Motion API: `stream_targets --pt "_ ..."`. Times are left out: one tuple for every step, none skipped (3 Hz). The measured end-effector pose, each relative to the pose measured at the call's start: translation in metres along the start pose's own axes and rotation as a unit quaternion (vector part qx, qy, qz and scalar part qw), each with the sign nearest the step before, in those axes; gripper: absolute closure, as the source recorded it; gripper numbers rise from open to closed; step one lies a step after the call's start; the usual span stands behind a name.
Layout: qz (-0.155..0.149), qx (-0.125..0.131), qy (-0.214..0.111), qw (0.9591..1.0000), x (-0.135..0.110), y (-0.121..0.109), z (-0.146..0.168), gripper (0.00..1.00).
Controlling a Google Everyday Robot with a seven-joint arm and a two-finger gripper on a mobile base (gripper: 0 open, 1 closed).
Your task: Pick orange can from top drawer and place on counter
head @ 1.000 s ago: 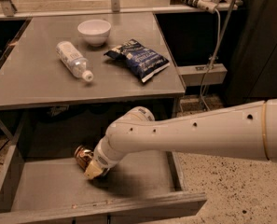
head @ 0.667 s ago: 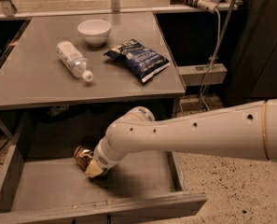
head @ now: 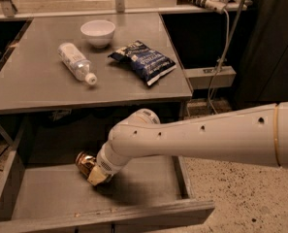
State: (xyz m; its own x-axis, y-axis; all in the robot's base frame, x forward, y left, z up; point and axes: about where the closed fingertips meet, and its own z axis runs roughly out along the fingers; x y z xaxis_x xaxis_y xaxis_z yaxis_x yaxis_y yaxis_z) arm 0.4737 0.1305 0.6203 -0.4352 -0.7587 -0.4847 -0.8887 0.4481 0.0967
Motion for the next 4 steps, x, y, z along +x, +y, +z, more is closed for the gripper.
stream_targets --pt "0.003 -0.011 -0.002 0.9999 -0.009 0.012 -0.026 1.00" --pt "-0.006 -0.013 -0.005 0.9999 -0.023 0.027 -0.056 1.00" --pt "-0.022 -0.024 -0.025 0.9992 -0.044 0.044 -0.087 1.00" --pt "-0.052 -0.028 -0.051 0.9970 -0.068 0.063 -0.124 1.00"
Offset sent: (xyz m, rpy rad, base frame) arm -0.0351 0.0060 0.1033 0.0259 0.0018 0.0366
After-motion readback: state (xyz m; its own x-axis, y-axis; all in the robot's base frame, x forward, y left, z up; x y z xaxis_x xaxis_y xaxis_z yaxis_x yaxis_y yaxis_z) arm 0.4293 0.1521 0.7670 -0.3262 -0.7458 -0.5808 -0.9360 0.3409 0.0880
